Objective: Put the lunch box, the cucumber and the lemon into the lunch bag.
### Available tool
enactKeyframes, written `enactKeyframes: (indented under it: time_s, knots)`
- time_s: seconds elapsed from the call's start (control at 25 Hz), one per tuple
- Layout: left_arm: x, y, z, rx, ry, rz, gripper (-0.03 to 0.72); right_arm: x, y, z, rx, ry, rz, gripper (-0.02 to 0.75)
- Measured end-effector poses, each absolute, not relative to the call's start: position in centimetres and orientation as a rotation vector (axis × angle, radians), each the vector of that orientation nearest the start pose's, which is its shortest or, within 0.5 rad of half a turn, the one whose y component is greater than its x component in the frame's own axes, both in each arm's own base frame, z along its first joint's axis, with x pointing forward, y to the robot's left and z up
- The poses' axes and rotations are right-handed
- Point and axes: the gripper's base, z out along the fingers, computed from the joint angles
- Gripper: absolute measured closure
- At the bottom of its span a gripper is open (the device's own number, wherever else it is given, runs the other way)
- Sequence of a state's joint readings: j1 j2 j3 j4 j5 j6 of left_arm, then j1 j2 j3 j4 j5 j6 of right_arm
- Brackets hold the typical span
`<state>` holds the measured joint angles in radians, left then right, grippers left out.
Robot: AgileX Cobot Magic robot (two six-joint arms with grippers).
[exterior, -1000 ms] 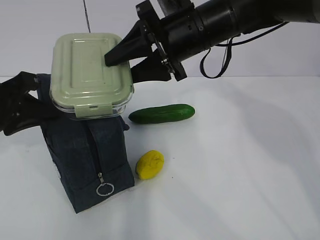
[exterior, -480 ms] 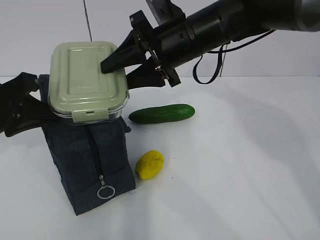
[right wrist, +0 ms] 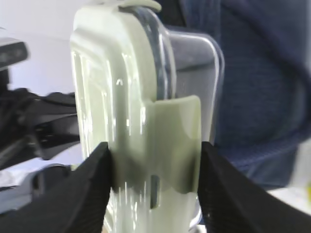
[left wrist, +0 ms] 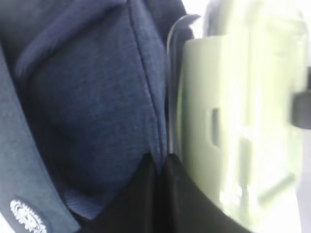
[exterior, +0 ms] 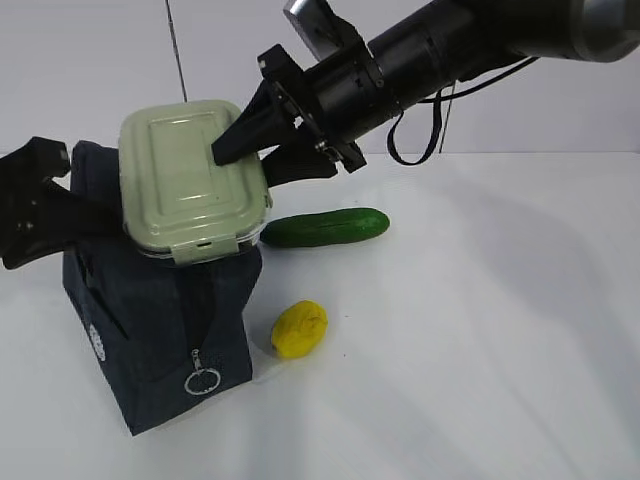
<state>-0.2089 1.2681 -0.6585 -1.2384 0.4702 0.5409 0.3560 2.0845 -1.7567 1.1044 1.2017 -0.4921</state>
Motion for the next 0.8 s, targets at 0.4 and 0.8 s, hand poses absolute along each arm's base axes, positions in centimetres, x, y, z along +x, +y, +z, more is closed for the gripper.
enactKeyframes:
  time_s: [0.4, 0.8]
  knots:
    - [22.9, -9.0, 24.7, -0.269, 2.349, -0.964, 0.69, 39.6, 21.9, 26.9, -0.718, 2.585, 1.215, 0.34]
    - [22.8, -9.1, 24.7, -0.257, 2.36, -0.984, 0.69, 38.5, 23.5, 26.5, -0.832, 2.614, 1.123, 0.34]
